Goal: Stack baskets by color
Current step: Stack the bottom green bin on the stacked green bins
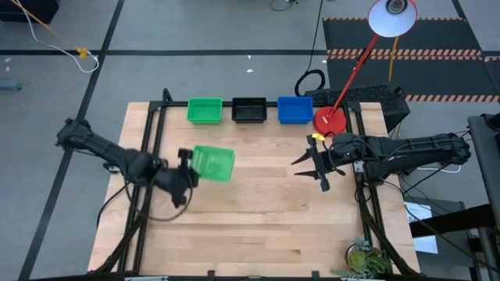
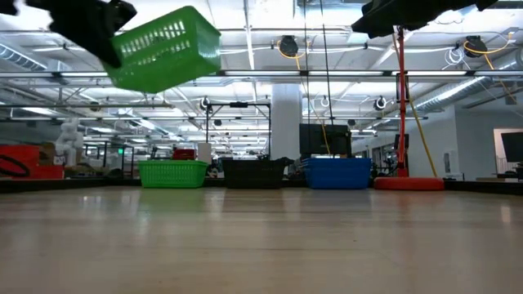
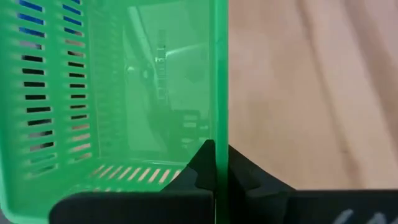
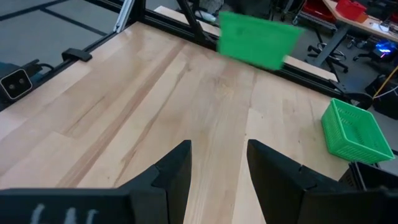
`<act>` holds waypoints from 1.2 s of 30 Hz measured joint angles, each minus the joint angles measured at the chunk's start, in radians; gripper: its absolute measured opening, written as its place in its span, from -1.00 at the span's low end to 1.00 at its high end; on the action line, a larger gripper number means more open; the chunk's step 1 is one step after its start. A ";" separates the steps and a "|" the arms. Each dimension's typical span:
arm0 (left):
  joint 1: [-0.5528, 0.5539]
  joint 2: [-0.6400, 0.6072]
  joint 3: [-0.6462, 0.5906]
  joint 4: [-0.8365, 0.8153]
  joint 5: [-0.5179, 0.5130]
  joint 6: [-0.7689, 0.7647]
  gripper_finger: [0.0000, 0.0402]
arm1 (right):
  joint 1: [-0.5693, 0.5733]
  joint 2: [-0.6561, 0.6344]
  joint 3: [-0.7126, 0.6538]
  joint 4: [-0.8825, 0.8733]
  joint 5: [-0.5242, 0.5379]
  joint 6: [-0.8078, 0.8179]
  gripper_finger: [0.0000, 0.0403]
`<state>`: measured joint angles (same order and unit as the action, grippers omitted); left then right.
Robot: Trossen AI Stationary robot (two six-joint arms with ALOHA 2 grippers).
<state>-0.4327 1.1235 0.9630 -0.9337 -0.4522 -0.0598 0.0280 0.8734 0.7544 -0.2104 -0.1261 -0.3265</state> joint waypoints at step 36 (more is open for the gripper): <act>0.920 -0.043 0.387 -0.088 0.234 0.852 -0.99 | 0.000 0.000 0.000 0.003 0.000 -0.012 -0.26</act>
<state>0.4870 1.0805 1.3502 -1.0214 -0.2184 0.7918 0.0280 0.8734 0.7544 -0.2070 -0.1260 -0.3382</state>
